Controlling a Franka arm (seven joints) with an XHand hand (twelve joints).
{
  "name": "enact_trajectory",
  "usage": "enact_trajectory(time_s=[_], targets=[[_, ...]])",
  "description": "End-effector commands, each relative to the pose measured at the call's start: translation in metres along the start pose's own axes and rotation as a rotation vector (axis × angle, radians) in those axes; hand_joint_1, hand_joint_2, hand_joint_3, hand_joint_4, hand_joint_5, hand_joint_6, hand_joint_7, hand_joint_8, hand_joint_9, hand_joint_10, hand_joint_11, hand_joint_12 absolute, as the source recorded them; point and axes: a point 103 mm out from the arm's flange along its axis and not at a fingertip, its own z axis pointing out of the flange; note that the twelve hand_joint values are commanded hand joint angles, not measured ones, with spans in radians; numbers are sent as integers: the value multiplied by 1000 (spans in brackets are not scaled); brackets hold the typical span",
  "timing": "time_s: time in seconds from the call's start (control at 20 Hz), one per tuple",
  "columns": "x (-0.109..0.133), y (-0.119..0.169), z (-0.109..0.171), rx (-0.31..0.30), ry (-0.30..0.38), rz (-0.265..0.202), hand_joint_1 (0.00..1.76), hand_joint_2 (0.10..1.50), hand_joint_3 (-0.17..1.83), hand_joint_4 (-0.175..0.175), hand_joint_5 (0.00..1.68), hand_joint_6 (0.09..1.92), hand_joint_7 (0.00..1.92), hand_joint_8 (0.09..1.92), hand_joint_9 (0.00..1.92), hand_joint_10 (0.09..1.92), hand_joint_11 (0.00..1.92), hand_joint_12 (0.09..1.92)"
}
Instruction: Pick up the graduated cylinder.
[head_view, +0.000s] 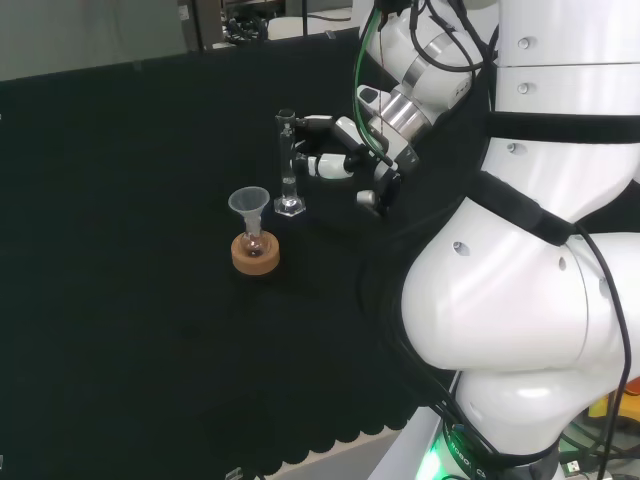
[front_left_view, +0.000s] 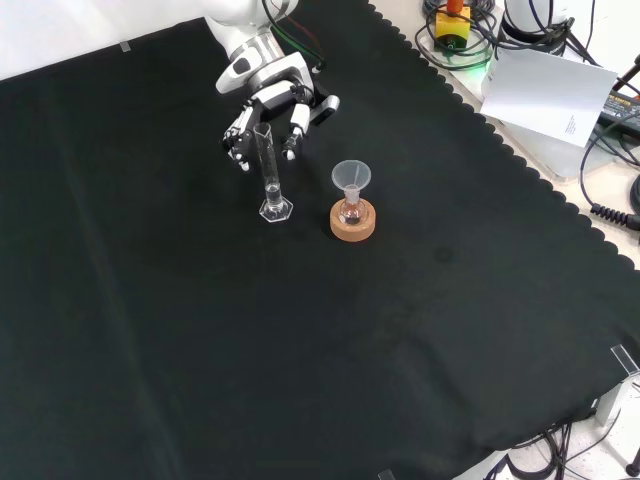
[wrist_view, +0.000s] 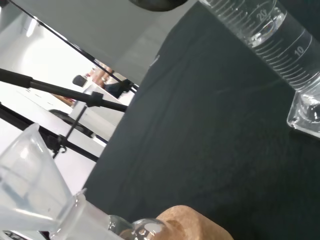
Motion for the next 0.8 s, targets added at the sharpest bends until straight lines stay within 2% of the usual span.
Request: enact_trajectory(time_s=[0.05, 0.3, 0.8], targets=[[-1, 6, 11, -19, 55, -49, 1062, 1000, -175, -42, 622, 99, 513, 623, 708, 509, 335, 1293], [2, 9, 16, -16, 67, -81, 1070, 1000, -175, -41, 638, 111, 517, 621, 715, 506, 343, 1292], [-2, 11, 26, -19, 113, -75, 1104, 1026, -175, -33, 684, 145, 511, 613, 698, 494, 329, 1287]])
